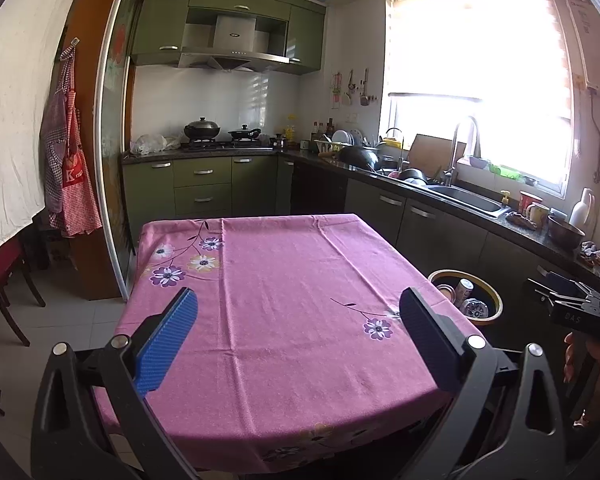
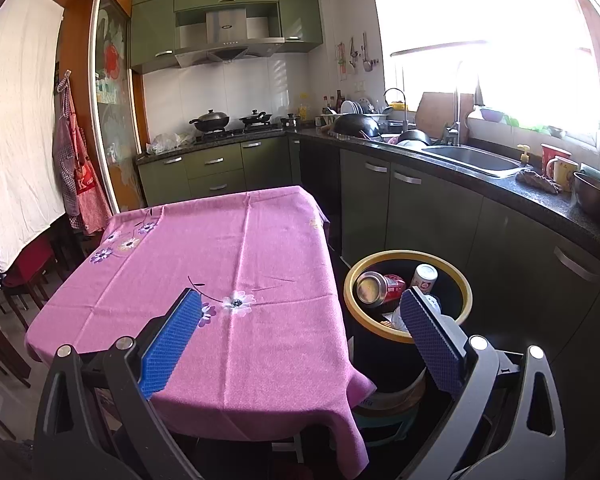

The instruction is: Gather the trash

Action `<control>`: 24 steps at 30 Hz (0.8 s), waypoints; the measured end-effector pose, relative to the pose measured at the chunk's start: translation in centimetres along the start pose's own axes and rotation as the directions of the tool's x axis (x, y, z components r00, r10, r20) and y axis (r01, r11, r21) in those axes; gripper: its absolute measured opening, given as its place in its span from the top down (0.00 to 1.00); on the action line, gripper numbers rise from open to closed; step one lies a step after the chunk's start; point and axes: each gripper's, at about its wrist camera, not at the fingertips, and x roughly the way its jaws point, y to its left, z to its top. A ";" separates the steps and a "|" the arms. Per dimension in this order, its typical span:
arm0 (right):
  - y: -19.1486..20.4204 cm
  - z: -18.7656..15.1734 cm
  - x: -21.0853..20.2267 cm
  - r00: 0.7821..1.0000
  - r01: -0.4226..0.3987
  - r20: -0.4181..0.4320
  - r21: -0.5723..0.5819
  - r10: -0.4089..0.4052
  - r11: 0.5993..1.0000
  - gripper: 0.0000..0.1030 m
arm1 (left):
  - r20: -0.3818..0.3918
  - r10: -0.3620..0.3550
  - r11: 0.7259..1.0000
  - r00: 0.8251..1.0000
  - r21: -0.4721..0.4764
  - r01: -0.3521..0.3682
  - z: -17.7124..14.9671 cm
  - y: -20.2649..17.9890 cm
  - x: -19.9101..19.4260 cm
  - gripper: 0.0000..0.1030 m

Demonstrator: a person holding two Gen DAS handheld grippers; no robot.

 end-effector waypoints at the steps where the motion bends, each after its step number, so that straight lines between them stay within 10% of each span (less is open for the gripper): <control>1: 0.0 0.0 0.0 1.000 -0.001 -0.001 -0.001 0.001 1.000 0.05 | -0.001 -0.001 1.000 1.000 0.000 0.001 0.0 0.0 0.0 0.07; 24: 0.1 -0.2 0.1 1.000 -0.005 -0.002 -0.002 0.005 1.000 0.05 | -0.008 -0.014 1.000 1.000 0.000 0.014 -0.2 -0.2 0.1 0.07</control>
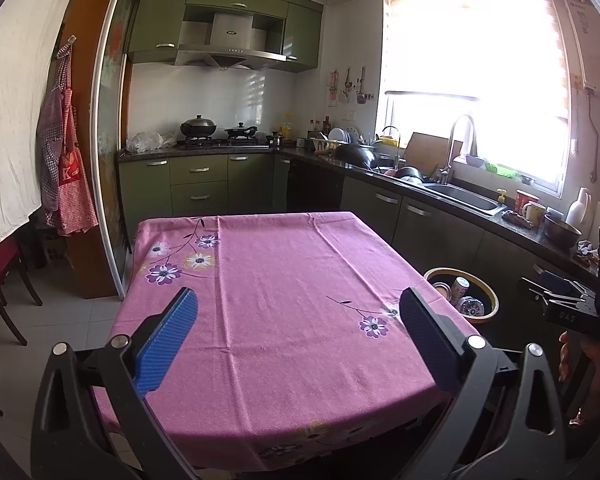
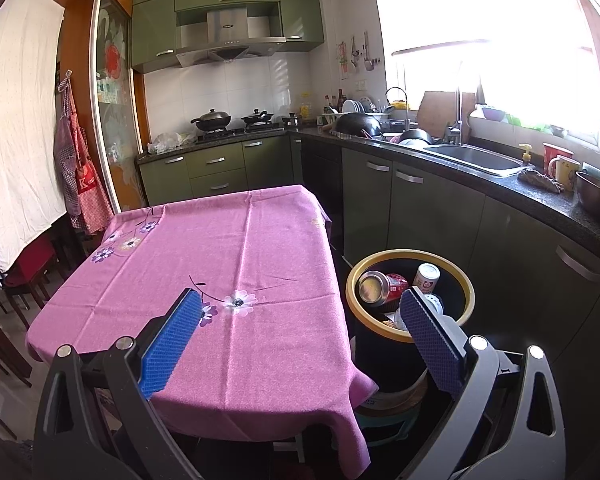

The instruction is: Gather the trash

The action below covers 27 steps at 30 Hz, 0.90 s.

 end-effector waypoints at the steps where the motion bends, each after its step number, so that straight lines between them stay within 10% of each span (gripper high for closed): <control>1: 0.0 0.0 0.0 1.000 0.000 0.000 -0.001 0.000 1.000 0.05 | -0.001 -0.001 1.000 1.000 0.001 0.001 0.0 0.0 0.0 0.07; 27: 0.3 0.0 0.6 1.000 -0.008 -0.014 -0.002 0.008 1.000 0.05 | -0.023 -0.016 1.000 1.000 0.006 0.016 0.0 -0.5 0.2 0.07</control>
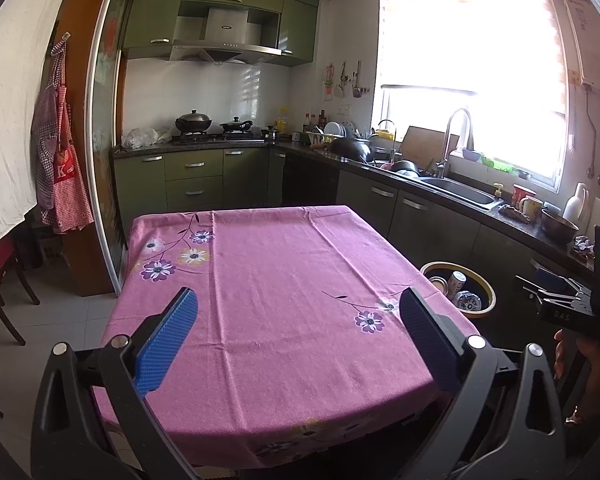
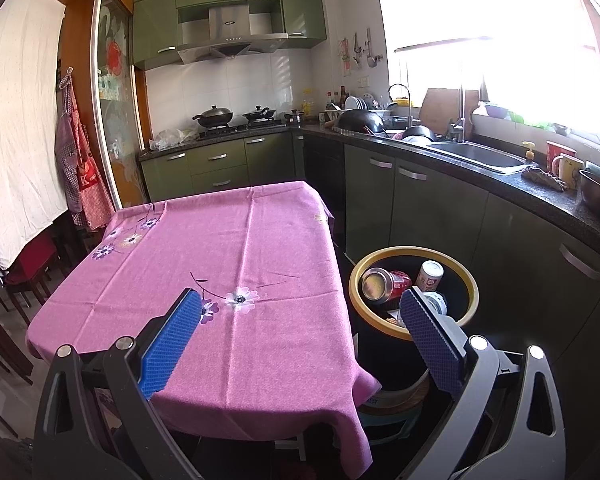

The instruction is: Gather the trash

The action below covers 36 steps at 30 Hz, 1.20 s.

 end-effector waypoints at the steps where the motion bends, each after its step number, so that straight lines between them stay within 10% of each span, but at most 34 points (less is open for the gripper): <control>1: 0.0 0.0 0.0 1.000 -0.001 0.000 0.000 0.001 1.000 0.05 | -0.002 0.000 1.000 1.000 0.001 0.000 0.0 0.0 0.0 0.07; 36: 0.2 -0.6 2.2 0.999 -0.005 -0.039 -0.008 0.005 1.000 0.05 | -0.099 -0.029 0.998 0.995 -0.055 0.024 -0.2 1.7 4.2 0.07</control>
